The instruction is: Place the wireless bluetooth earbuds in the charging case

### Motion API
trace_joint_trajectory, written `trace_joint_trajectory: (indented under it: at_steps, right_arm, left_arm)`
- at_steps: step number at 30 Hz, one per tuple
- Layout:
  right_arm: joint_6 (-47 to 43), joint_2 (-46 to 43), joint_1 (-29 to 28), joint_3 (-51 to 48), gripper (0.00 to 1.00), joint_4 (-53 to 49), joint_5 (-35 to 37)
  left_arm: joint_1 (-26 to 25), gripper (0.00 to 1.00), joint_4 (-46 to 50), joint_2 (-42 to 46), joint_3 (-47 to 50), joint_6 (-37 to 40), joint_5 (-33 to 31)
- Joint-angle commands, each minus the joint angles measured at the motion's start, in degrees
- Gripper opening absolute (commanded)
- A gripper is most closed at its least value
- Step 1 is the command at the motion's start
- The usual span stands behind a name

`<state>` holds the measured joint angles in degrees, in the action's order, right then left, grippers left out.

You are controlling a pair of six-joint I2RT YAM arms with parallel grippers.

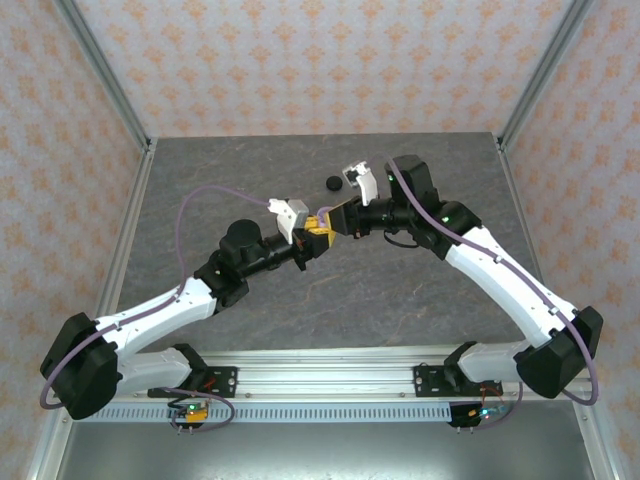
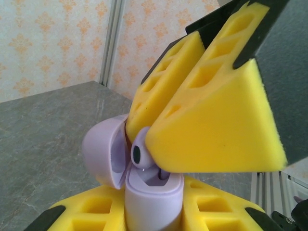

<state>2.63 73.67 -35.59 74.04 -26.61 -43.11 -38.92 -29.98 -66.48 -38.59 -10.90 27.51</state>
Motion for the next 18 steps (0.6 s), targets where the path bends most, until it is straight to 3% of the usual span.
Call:
trace_joint_trajectory:
  at_steps: [1,4,6,10,18]
  right_arm:
    - [-1.0,-0.1,-1.2,1.3,0.25,-2.3,-3.9]
    - [-0.8,-0.2,-1.2,1.5,0.29,-2.7,-2.4]
    - [-0.6,-0.6,-1.2,1.5,0.41,-2.6,-0.7]
    - [0.3,-1.9,-1.2,1.1,0.52,-2.1,4.5]
    - [4.1,-5.5,-1.1,-1.3,0.57,1.8,16.8]
  left_arm:
    - [0.3,0.24,-3.4,0.5,-1.9,-0.5,-0.2]
    - [0.3,0.24,-2.9,0.5,-2.1,-0.4,-0.7]
    - [0.3,0.25,-2.3,0.4,-2.1,-0.1,-1.6]
    - [0.3,0.25,-0.5,0.2,-2.4,0.3,-2.7]
    - [0.3,0.25,2.5,0.9,-1.8,1.2,-6.1]
